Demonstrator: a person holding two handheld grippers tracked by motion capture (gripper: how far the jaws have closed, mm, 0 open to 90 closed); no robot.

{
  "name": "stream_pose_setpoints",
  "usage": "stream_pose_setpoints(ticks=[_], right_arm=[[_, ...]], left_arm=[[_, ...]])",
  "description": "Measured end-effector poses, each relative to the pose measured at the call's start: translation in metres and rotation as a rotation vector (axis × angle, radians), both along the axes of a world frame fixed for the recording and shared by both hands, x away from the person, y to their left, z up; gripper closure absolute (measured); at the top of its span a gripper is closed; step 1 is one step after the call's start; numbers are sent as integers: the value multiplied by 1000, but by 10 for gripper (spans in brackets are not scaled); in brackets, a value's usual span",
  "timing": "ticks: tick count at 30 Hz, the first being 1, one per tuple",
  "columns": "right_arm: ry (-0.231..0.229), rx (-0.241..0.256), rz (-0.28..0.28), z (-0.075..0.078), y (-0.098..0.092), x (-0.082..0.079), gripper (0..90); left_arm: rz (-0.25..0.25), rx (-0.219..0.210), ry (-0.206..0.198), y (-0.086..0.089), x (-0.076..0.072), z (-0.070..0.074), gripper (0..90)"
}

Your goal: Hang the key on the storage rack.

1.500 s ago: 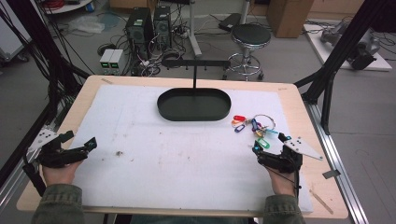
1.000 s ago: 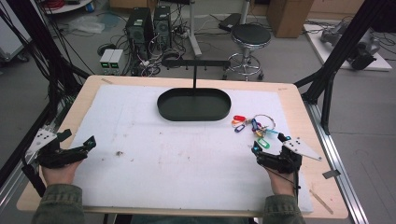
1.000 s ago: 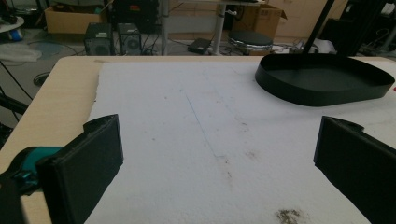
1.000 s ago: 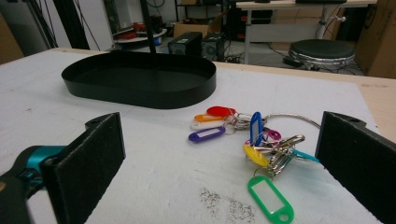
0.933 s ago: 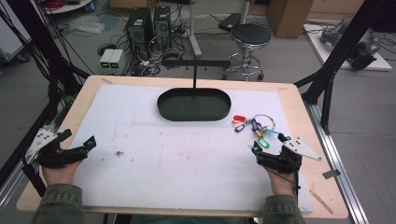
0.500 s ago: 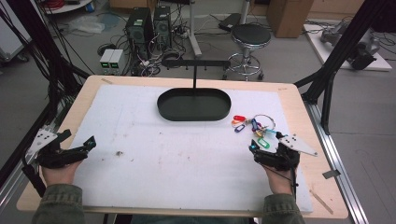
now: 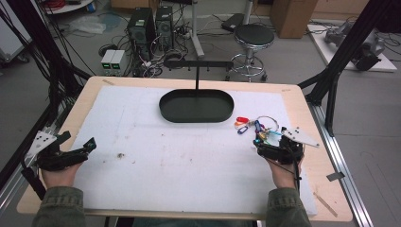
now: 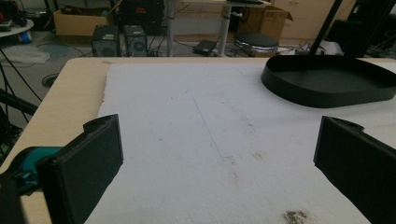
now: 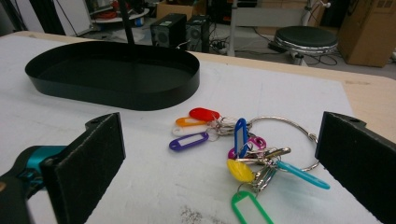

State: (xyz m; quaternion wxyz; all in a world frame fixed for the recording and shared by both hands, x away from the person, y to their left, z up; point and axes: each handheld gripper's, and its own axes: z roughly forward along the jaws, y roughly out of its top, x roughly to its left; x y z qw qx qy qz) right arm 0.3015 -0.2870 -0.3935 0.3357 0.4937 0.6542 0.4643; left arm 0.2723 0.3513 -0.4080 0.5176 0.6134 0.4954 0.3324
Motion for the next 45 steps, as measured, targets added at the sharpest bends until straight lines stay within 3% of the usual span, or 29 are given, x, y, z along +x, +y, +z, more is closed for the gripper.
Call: stream_pose_setpoints(ticks=[12,13,26,30,34,36,38,40,45], right_arm=[[52,-17,-2,4,-1,25,5],[81,-25,9,4,-1,31,5],[186,-60,25,6,-5,65,6],[235,-88,36,-3,-5,74,43],[275,-80,28,-10,-5,81,70],[319,-96,27,-11,-5,87,79],[346,-118,39,-10,-5,92,183],[377,-142,46,-9,-5,99,197],[398,-171,47,-9,-3,107,264]], left_arm=[[-14,-2,-2,0,0,0,18],[-20,-7,-1,0,1,-1,18],[-20,-1,-3,-1,0,-1,18],[-22,-1,-3,-1,1,-1,18],[-25,-3,-1,-1,1,-1,18],[-28,-2,-1,-2,1,-1,18],[-28,-1,-1,-2,1,-1,18],[-28,-1,-1,-1,1,-1,18],[-27,-5,-2,-1,1,-2,18]])
